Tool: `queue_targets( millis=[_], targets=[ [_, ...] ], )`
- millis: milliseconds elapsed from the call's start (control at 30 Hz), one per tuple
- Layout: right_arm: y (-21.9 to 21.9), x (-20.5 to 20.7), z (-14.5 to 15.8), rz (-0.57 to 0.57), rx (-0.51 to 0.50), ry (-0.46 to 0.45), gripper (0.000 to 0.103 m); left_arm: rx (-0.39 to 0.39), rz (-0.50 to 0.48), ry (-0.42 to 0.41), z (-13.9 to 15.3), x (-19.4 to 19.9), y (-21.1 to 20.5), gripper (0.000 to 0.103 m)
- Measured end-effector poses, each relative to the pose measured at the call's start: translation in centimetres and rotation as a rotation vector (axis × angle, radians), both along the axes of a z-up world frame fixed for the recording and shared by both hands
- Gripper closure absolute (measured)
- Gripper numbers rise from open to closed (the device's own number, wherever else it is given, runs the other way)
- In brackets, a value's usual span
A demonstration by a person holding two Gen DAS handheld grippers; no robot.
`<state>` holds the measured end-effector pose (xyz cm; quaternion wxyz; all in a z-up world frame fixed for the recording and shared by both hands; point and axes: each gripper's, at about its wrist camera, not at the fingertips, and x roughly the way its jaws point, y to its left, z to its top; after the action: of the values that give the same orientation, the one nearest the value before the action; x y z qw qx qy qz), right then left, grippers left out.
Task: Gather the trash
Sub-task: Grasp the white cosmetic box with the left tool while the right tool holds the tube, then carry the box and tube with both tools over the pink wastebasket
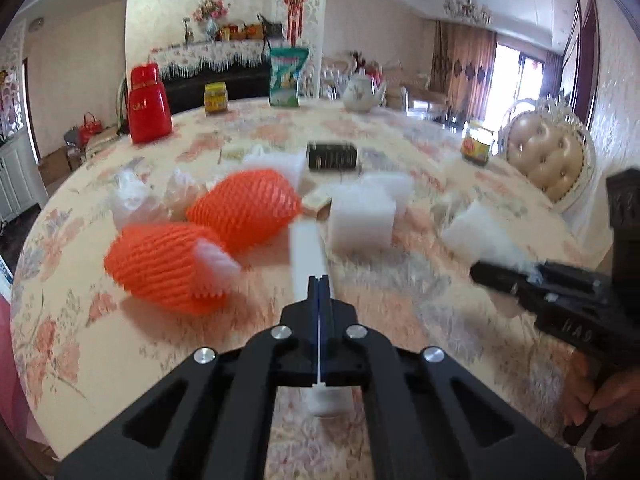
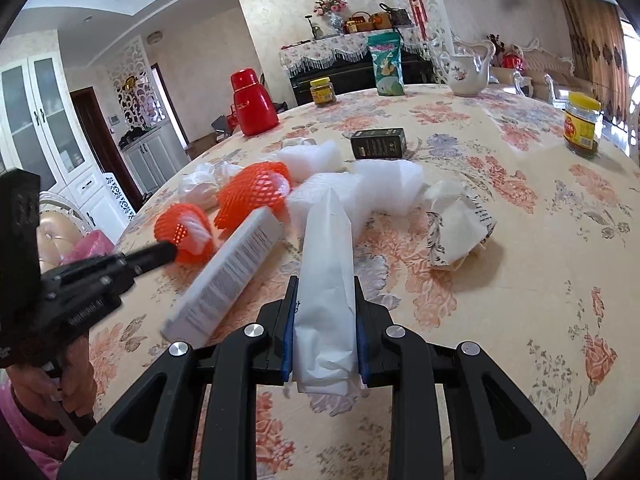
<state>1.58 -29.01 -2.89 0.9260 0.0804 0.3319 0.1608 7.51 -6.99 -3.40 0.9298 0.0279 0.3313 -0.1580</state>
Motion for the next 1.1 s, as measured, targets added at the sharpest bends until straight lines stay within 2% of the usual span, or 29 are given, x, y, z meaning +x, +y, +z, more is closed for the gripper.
queue_targets(
  millis=[33,100,133,167,200,233,433,500,600,633,667,767,867,1100],
  targets=[
    [0.2,-0.2,0.0,0.001,-0.005,-0.002,0.078,0.006,0.001,0.011,-0.3,0.0,0.1,0.103],
    [0.4,-0.5,0.1,-0.001,-0.009,0.002,0.078,0.0,0.017,0.04,-1.0,0.0,0.6,0.098],
    [0.5,-0.5,0.1,-0.003,-0.009,0.003,0.078,-0.004,0.017,0.05,-1.3,0.0,0.8,0.075],
    [0.5,-0.6,0.1,-0.005,-0.01,0.002,0.078,-0.002,0.03,0.046,-1.3,0.0,0.9,0.04],
    [0.5,-0.7,0.2,-0.008,-0.01,0.0,0.078,0.004,0.048,0.027,-1.2,0.0,1.1,0.025],
    [0.5,-0.7,0.2,-0.01,-0.011,-0.001,0.078,0.006,0.053,0.016,-1.2,0.0,1.1,0.016],
    [0.1,-0.3,-0.1,-0.023,-0.012,0.013,0.078,0.039,0.026,0.058,-2.3,1.8,-0.3,0.017],
    [-0.2,-0.1,-0.3,-0.027,-0.012,0.018,0.078,0.07,0.037,0.071,-3.0,2.5,-1.2,0.022],
    [-0.7,0.2,-0.7,-0.032,-0.011,0.031,0.078,0.119,0.049,0.127,-4.2,3.8,-2.1,0.039],
    [-0.8,0.3,-0.9,-0.032,-0.011,0.037,0.078,0.112,0.046,0.147,-4.5,4.0,-2.0,0.055],
    [-0.9,0.4,-1.0,-0.033,-0.011,0.04,0.078,0.087,0.05,0.176,-4.8,4.4,-1.6,0.079],
    [-0.9,0.7,-1.2,-0.028,-0.012,0.046,0.078,0.048,0.061,0.173,-4.7,4.2,-0.8,0.078],
    [-0.5,0.8,-1.4,-0.018,-0.015,0.05,0.078,0.043,0.064,0.128,-3.9,3.2,-0.3,0.078],
    [1.1,0.8,-0.9,-0.01,-0.04,0.031,0.078,-0.06,0.079,0.033,-1.5,0.6,1.4,0.078]
  ],
)
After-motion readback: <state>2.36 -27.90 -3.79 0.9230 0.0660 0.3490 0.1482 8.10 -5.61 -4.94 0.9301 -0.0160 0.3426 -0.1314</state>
